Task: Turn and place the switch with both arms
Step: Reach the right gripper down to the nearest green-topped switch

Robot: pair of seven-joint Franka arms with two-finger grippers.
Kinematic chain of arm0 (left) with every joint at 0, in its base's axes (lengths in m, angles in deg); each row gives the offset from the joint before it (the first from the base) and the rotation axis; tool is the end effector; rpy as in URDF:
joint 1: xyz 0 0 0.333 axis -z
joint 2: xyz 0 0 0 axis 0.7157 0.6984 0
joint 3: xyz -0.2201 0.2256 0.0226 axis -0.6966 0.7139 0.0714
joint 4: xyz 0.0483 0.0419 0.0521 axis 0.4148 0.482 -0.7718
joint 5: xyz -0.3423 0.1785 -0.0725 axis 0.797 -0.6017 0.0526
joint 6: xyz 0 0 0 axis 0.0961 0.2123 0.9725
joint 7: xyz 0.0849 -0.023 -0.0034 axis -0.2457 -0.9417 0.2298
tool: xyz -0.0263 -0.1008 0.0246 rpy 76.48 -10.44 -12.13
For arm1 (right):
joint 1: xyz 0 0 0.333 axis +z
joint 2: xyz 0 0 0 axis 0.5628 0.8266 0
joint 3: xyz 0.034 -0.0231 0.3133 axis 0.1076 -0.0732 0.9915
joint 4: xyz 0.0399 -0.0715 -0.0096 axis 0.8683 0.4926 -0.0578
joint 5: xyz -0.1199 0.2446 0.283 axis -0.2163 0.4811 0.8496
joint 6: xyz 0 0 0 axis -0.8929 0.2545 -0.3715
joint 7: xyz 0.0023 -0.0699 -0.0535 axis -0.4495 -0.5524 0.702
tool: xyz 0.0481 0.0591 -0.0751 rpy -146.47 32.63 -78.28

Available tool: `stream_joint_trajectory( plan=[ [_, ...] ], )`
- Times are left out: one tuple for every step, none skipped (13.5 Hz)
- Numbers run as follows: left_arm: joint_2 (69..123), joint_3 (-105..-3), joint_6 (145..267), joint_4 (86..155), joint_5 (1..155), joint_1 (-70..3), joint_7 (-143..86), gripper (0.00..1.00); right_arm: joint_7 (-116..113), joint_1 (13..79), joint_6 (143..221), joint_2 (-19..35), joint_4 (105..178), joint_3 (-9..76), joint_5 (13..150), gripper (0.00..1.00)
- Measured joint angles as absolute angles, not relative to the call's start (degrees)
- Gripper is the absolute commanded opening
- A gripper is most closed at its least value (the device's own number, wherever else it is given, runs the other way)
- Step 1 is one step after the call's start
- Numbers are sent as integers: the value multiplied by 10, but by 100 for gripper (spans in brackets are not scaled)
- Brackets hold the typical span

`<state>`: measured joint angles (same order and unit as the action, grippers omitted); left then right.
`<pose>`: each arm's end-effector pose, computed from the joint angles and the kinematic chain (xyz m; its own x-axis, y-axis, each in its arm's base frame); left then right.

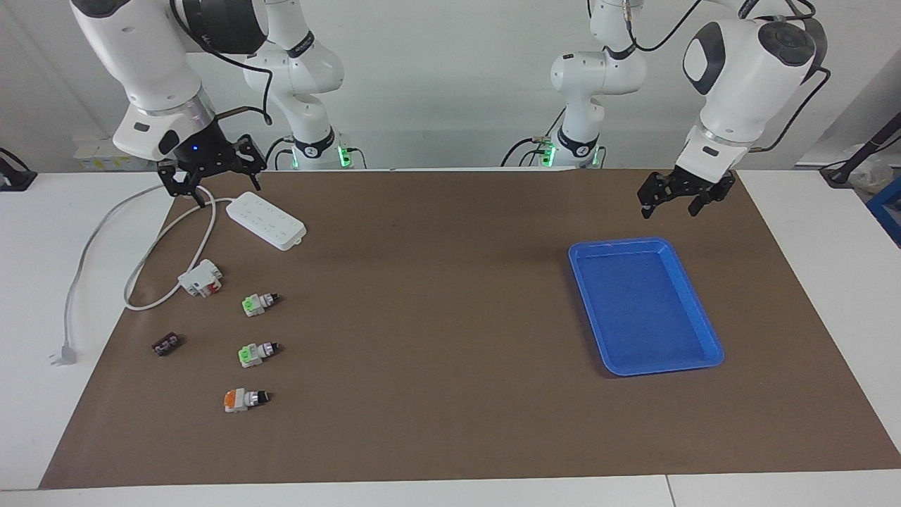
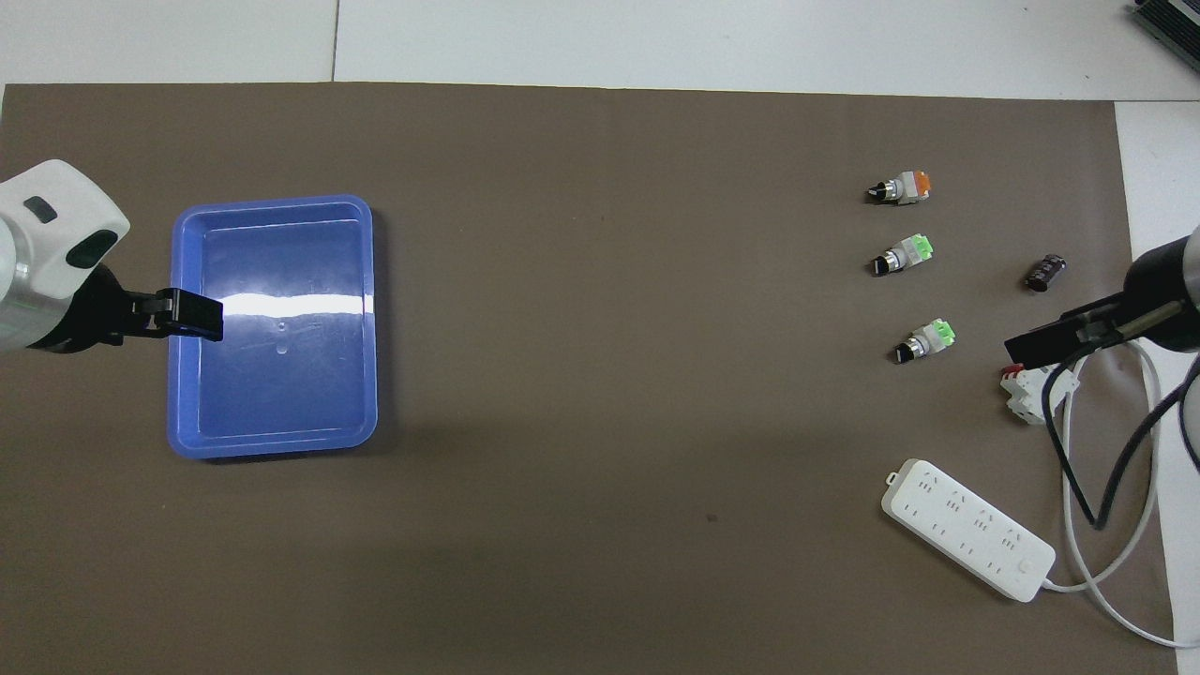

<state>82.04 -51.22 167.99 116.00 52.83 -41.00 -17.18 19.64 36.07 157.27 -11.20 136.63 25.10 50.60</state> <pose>0.5386 -0.0498 0.5542 0.9998 -0.0171 -0.0080 -0.0171 -0.9998 0.0040 0.5355 0.0039 0.5958 0.8693 0.4932 -0.0324 0.4931 -0.8699 -0.0105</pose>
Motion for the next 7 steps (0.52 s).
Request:
stream_joint_trajectory(
  plan=[
    [820, -512, 1680, 1160, 528, -410, -172, 100, 253, 360, 1584, -116, 1378, 251, 506, 100],
    [820, -512, 1680, 1160, 528, -410, -172, 100, 317, 359, 1600, -120, 1392, 251, 506, 100],
    [820, -512, 1680, 1160, 528, -410, -172, 100, 380, 358, 1622, -125, 1409, 251, 506, 100],
    [820, -512, 1680, 1160, 528, -410, -172, 100, 434, 355, 1646, -130, 1427, 251, 506, 100],
    [820, -512, 1680, 1160, 528, -410, -172, 100, 486, 354, 1665, -135, 1444, 251, 506, 100],
    [820, -512, 1680, 1160, 528, -410, -172, 100, 534, 354, 1679, -138, 1458, 251, 506, 100],
    [820, -512, 1680, 1160, 528, -410, -172, 100, 571, 354, 1689, -141, 1469, 251, 506, 100]
  ],
)
